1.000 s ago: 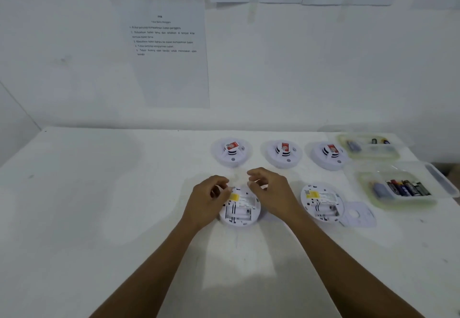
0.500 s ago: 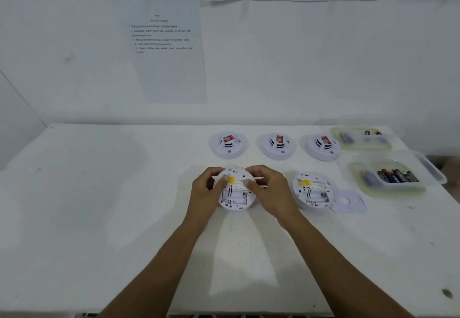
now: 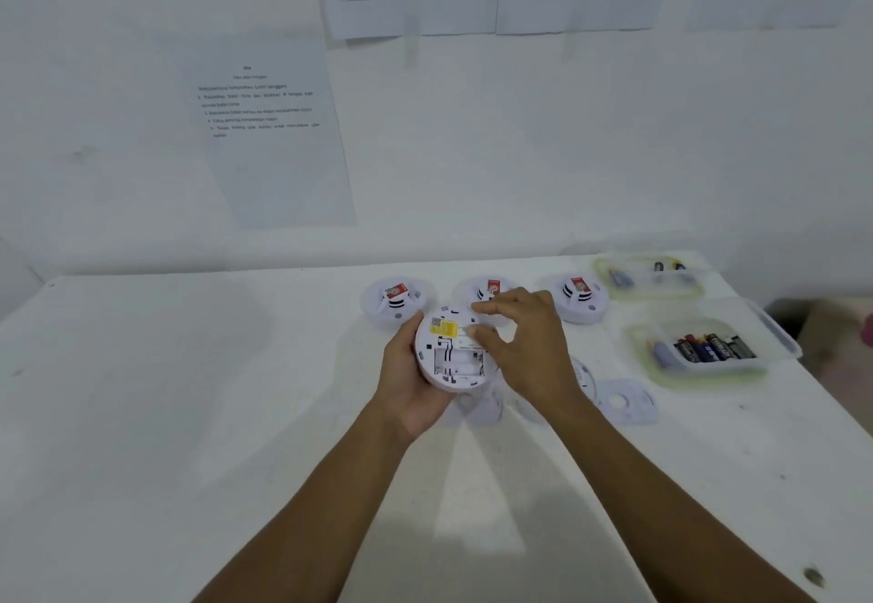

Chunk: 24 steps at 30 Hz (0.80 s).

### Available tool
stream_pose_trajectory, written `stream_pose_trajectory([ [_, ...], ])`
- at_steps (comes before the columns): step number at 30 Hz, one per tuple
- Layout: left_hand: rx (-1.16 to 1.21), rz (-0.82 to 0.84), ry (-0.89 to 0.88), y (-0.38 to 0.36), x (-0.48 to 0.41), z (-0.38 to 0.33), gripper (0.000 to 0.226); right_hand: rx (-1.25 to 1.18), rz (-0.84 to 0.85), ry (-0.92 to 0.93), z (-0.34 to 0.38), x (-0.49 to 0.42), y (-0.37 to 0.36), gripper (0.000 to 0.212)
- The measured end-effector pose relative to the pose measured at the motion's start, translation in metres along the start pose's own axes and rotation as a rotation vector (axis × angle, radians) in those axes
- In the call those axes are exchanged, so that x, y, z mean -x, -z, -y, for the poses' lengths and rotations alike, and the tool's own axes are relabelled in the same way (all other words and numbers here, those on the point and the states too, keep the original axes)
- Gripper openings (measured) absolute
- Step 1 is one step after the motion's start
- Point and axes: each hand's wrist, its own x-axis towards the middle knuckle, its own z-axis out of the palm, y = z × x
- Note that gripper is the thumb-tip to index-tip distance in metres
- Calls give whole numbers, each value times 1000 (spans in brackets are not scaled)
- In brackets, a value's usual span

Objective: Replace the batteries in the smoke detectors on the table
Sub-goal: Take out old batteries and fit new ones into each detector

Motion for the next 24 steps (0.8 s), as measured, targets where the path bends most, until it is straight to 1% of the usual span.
stream_pose_trajectory([
  [5, -15, 93, 87, -28, -36, 17, 56, 74, 0, 43, -31, -25, 40, 25],
  [7, -15, 115, 90, -40, -54, 25, 50, 59, 34, 57, -46, -37, 59, 18],
  [9, -17, 119, 85, -54, -71, 33, 44, 29, 70, 45, -63, -53, 83, 3],
  [11, -32, 95, 69, -66, -87, 39, 47, 21, 50, -7, -87, -73, 108, 7],
  [13, -26, 94, 66, -77, -102, 45, 48, 44, 17, -98, -115, -95, 132, 6],
  [14, -21, 90, 68, -81, -109, 47, 48, 77, 27, -154, -129, -107, 143, 7],
  [16, -13, 83, 74, -87, -120, 51, 47, 134, 111, -268, -159, -128, 158, 12],
  [18, -8, 80, 64, -90, -131, 54, 47, 199, 233, -349, -182, -143, 164, 17],
  [21, 5, 59, 48, -95, -145, 61, 48, 301, 380, -369, -203, -156, 157, 22],
  [24, 16, 43, 41, -98, -154, 66, 48, 336, 406, -385, -213, -170, 145, 21],
])
